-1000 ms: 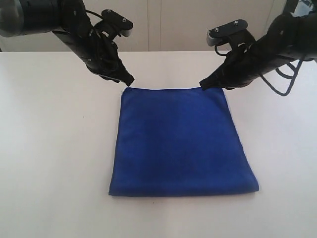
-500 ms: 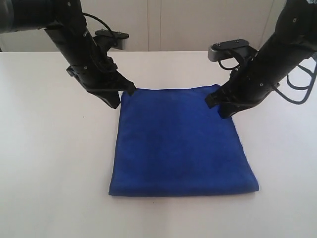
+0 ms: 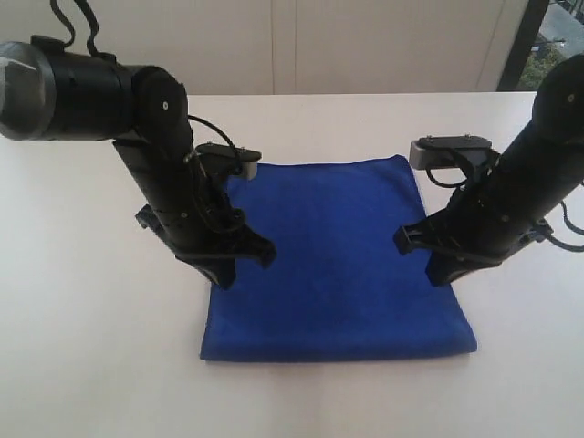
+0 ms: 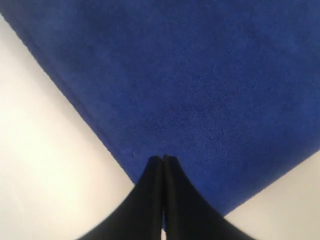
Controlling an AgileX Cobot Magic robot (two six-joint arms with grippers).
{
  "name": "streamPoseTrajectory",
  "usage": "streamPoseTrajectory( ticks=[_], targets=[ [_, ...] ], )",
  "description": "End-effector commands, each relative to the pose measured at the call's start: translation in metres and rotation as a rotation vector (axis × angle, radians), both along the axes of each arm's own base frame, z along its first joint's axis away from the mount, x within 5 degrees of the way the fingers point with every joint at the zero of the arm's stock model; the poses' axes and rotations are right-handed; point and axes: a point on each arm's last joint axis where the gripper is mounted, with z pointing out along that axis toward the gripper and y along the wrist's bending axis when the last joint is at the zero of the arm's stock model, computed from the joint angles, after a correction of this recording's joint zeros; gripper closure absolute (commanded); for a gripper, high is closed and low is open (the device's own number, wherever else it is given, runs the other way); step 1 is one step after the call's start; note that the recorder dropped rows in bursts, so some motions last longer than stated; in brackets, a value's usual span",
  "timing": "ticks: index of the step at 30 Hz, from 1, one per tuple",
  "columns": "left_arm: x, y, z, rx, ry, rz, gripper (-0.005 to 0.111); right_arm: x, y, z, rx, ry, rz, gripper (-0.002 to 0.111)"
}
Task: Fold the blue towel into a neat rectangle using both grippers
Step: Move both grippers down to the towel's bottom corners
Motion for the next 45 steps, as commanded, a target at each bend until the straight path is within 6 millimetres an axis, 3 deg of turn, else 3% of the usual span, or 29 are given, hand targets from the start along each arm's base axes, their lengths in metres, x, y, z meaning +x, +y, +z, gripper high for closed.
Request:
streamPoseTrajectory(
  ticks=[1,23,29,34,45],
  targets=[
    [-0.011,0.0,-0.009,-0.038,0.057,0.057,0.107,-0.007,-0.004,-0.011,0.01,-0.006,-0.056,0.108],
    [-0.031,0.016,-0.044,0.013,0.106,0.09,0.107,-0.014,-0.002,-0.039,-0.005,0.009,-0.076,0.108],
    [-0.031,0.017,-0.046,0.01,0.092,0.094,0.107,-0.013,-0.003,-0.047,-0.028,0.039,-0.06,0.108],
    [-0.03,0.017,-0.046,0.008,0.088,0.095,0.107,-0.012,-0.003,-0.066,-0.047,0.102,-0.059,0.108],
    [-0.03,0.016,-0.046,0.004,0.08,0.097,0.107,-0.012,-0.003,-0.069,-0.05,0.112,-0.061,0.108]
  ],
)
